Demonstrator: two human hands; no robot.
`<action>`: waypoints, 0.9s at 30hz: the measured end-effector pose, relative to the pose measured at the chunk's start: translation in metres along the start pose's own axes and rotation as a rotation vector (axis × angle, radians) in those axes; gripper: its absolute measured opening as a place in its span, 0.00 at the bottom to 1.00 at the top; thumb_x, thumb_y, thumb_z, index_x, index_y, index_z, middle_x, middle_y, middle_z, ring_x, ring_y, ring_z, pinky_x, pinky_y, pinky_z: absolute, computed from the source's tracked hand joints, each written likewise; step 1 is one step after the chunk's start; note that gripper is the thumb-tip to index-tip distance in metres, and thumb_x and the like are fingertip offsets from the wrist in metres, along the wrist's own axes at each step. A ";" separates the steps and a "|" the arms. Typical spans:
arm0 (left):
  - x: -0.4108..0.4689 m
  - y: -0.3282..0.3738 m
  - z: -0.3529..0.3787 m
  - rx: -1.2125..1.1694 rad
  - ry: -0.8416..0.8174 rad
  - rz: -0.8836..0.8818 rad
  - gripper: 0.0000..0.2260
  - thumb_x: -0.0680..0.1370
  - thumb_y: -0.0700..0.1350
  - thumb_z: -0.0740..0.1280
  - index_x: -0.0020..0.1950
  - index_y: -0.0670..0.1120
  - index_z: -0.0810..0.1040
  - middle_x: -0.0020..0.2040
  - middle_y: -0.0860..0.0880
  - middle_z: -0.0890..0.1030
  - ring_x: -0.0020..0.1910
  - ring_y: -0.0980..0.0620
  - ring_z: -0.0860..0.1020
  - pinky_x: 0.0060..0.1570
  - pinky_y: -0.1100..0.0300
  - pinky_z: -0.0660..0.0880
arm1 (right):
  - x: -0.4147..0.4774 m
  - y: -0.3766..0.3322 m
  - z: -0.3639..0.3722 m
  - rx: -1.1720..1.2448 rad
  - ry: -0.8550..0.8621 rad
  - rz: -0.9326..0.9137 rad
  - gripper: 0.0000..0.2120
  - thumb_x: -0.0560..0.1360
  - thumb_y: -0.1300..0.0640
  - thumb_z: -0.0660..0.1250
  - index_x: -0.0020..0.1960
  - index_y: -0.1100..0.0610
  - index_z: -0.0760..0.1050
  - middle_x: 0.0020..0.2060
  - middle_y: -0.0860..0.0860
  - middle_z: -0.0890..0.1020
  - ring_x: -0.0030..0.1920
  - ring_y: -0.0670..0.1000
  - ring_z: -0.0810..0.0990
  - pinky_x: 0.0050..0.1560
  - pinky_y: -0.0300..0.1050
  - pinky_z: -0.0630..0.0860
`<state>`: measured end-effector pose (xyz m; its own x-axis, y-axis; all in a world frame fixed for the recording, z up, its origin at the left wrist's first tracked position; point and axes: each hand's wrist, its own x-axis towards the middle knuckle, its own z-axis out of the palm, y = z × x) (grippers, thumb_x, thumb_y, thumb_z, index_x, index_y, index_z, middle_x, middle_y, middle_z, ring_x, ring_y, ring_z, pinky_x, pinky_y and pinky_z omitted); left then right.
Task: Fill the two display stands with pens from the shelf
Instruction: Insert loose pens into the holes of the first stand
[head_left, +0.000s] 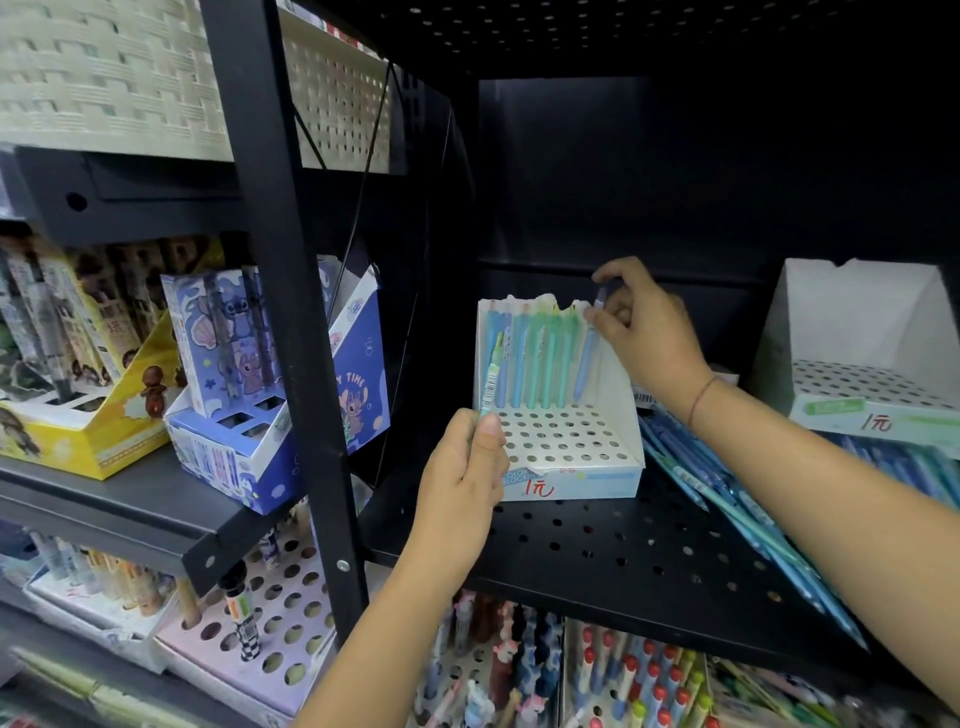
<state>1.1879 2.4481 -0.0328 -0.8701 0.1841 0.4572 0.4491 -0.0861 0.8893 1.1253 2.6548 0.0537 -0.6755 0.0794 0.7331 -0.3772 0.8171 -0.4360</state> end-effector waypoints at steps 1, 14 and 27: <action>0.000 0.000 0.000 0.000 -0.002 -0.002 0.20 0.80 0.56 0.54 0.43 0.38 0.63 0.35 0.45 0.62 0.28 0.57 0.59 0.26 0.67 0.59 | -0.001 0.000 0.001 -0.019 -0.025 0.001 0.12 0.76 0.58 0.67 0.58 0.53 0.70 0.34 0.49 0.77 0.37 0.48 0.77 0.42 0.45 0.76; -0.001 0.000 0.000 0.007 -0.015 -0.012 0.13 0.82 0.52 0.55 0.44 0.43 0.67 0.35 0.46 0.66 0.28 0.57 0.61 0.28 0.66 0.61 | -0.006 0.004 0.006 -0.208 -0.035 -0.046 0.13 0.76 0.57 0.68 0.59 0.55 0.77 0.53 0.52 0.78 0.42 0.46 0.73 0.44 0.43 0.72; -0.002 0.002 0.000 0.031 -0.038 0.031 0.09 0.78 0.55 0.59 0.44 0.53 0.75 0.31 0.56 0.71 0.29 0.59 0.66 0.31 0.66 0.65 | -0.056 -0.077 -0.004 0.618 -0.531 0.219 0.08 0.77 0.56 0.65 0.53 0.58 0.79 0.43 0.57 0.82 0.36 0.45 0.78 0.37 0.36 0.75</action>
<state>1.1908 2.4480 -0.0318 -0.8478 0.2185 0.4832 0.4820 -0.0625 0.8739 1.1949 2.5900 0.0485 -0.9236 -0.2059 0.3235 -0.3777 0.3426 -0.8602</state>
